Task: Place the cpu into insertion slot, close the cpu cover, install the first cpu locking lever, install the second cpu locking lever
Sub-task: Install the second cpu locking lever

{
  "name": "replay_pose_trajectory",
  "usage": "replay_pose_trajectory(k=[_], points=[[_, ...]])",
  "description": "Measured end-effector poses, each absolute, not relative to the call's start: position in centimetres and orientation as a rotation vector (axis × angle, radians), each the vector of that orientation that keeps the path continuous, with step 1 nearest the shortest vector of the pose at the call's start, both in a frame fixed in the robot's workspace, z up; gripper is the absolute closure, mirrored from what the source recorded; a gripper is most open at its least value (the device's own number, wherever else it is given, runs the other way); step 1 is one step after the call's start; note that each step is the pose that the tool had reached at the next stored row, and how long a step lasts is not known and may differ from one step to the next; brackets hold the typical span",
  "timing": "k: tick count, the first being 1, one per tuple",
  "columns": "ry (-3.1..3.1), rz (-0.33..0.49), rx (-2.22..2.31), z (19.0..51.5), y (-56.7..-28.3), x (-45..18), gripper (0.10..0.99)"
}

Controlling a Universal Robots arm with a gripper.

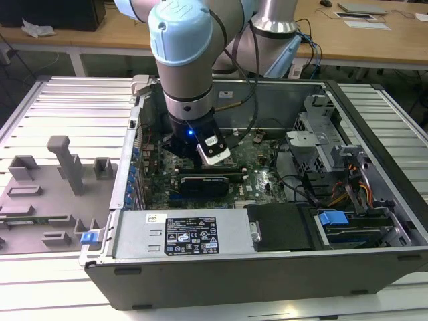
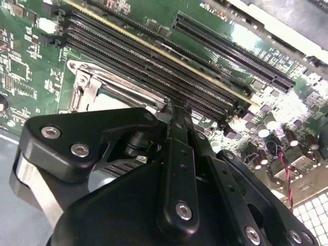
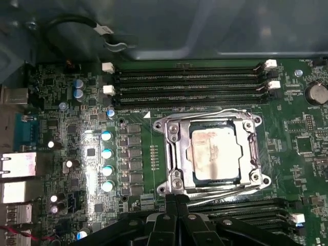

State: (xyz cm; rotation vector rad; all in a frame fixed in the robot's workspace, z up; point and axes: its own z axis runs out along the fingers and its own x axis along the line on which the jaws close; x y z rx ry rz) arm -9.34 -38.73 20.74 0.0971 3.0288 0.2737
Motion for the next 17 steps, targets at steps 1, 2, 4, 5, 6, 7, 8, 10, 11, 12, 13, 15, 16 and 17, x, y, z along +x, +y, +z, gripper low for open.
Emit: replay_pose_trajectory(k=[1,2,4,5,6,7,8,10,11,12,13,15,16,17], points=[[3.028,0.284,0.097,20.7,-38.8,-9.4,0.98],[3.027,0.301,0.096,20.6,-38.8,-9.4,0.98],[3.025,0.324,0.094,20.4,-38.8,-9.6,0.98],[3.025,0.335,0.093,20.3,-38.8,-9.7,0.98],[3.024,0.347,0.092,20.1,-38.8,-9.8,0.98],[3.023,0.352,0.091,20.0,-38.8,-9.9,0.98],[3.023,0.357,0.09,19.9,-38.8,-9.9,0.98],[3.022,0.366,0.087,19.7,-38.8,-10.0,0.98],[3.022,0.37,0.086,19.6,-38.9,-10.0,0.98],[3.022,0.373,0.085,19.5,-38.9,-10.0,0.98],[3.022,0.375,0.083,19.5,-38.9,-10.0,0.98],[3.021,0.377,0.082,19.6,-38.8,-10.0,0.98],[3.021,0.378,0.082,19.9,-38.8,-10.0,0.98],[3.021,0.377,0.082,20.4,-38.8,-10.0,0.98]])
